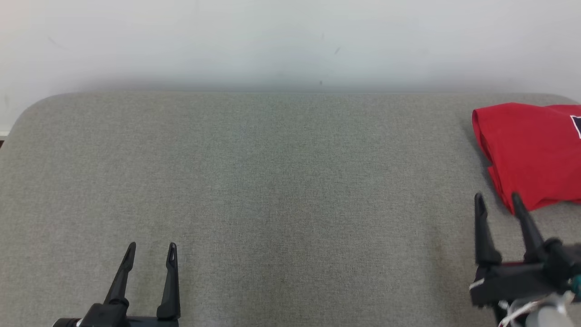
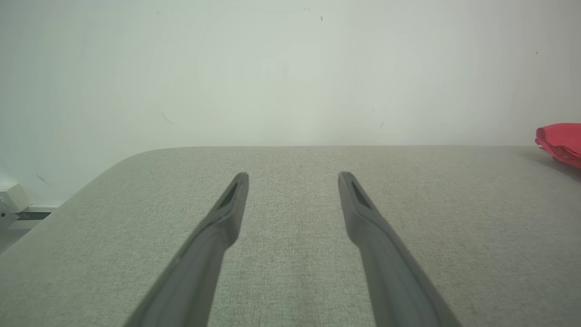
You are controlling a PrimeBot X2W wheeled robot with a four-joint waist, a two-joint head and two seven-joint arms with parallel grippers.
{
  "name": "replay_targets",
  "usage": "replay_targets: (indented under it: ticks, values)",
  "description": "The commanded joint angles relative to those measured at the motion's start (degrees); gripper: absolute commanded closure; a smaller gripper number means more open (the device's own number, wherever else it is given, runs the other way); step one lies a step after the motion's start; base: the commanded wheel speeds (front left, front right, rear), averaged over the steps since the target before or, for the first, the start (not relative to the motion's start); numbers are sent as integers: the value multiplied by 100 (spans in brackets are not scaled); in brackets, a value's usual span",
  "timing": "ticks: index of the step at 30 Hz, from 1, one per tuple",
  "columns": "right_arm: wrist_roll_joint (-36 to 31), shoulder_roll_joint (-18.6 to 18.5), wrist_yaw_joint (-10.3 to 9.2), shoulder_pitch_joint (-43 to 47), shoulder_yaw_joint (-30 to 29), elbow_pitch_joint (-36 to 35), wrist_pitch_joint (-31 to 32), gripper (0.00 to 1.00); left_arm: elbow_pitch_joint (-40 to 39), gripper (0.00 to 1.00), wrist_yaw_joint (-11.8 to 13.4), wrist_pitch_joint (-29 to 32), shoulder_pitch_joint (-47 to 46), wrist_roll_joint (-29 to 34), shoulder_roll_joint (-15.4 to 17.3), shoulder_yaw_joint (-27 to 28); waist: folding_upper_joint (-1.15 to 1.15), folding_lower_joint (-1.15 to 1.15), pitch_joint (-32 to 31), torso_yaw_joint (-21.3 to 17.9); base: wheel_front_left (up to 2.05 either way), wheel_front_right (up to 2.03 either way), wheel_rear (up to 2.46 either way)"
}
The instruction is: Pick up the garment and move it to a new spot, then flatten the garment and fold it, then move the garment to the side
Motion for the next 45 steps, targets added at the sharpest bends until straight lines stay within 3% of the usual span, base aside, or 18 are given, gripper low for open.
replay_targets:
  ticks: [1, 6, 14, 45]
  values:
    - [-61, 131, -13, 200, -38, -154, -15, 0, 33, 0, 5, -20, -19, 17, -7, 5, 1, 1, -33, 25, 0, 0, 0]
    - [-229, 499, -13, 744, 131, -549, -14, 0, 92, 0, 5, -20, 57, 41, -9, 26, 1, 1, -104, -3, 0, 0, 0]
    - [-353, 785, -13, 1186, 257, -537, -15, 0, 207, 0, 5, -20, 177, -52, -11, -34, 1, 1, -251, -121, 0, 0, 0]
    - [-340, 913, -13, 1284, 257, -350, -16, 0, 384, 0, 4, -20, 365, -352, -13, -166, 1, 1, -405, -224, 0, 0, 0]
